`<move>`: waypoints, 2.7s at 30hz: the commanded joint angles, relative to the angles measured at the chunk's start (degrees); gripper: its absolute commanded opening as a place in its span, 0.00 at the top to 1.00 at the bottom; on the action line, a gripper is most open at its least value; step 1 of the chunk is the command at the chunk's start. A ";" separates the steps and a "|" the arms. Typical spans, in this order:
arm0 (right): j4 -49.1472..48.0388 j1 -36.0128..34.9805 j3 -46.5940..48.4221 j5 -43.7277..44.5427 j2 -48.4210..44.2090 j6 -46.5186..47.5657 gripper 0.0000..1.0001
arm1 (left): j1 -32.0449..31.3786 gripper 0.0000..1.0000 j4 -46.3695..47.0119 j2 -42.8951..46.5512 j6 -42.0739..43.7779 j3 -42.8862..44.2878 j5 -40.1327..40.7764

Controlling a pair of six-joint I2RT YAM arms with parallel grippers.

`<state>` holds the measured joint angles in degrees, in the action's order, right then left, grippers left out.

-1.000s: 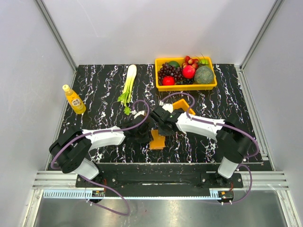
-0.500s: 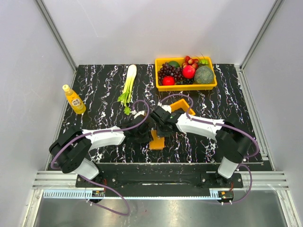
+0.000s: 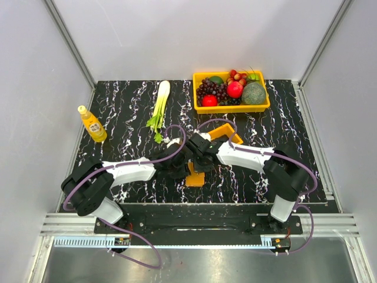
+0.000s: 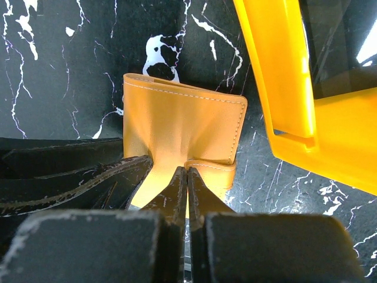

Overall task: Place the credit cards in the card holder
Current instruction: Close the card holder at the center of the board.

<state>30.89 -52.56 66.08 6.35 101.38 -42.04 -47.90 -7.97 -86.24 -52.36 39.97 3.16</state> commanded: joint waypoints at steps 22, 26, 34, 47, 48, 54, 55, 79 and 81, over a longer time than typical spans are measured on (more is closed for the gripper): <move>5.23 -0.36 2.82 1.74 9.27 0.73 1.00 | -0.18 0.67 2.34 0.19 -0.20 -0.06 -0.96; 4.27 -0.44 2.38 1.04 11.29 0.38 1.00 | -0.26 0.67 4.71 1.59 -0.46 -1.82 -0.96; 0.66 0.70 0.71 -1.95 12.96 -0.59 1.00 | -0.18 0.66 10.52 2.57 -0.81 -5.07 -1.75; 1.45 2.63 1.24 -5.30 19.99 1.09 1.00 | -0.18 0.67 11.66 2.04 -0.73 -5.78 -2.37; 1.10 2.55 0.80 -4.86 19.12 0.91 1.00 | -0.18 0.67 11.57 2.12 -0.73 -5.78 -2.37; -0.92 2.72 -0.61 -2.57 9.64 1.35 1.00 | -0.26 0.68 10.78 2.13 -0.81 -5.78 -1.67; -1.27 2.81 -0.69 -1.87 7.97 1.17 1.00 | -0.26 0.68 10.69 2.13 -0.90 -5.95 -1.58; 5.06 2.98 4.76 3.68 4.35 2.32 1.00 | -0.26 0.69 8.58 1.25 -0.02 -4.46 -0.08; 4.53 2.90 4.84 3.06 4.09 2.05 1.00 | -0.26 0.69 8.58 0.98 0.06 -4.46 -0.43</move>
<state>34.50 -49.71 69.56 7.57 104.31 -40.49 -47.86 0.19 -84.18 -52.82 34.68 3.03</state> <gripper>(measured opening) 0.009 0.311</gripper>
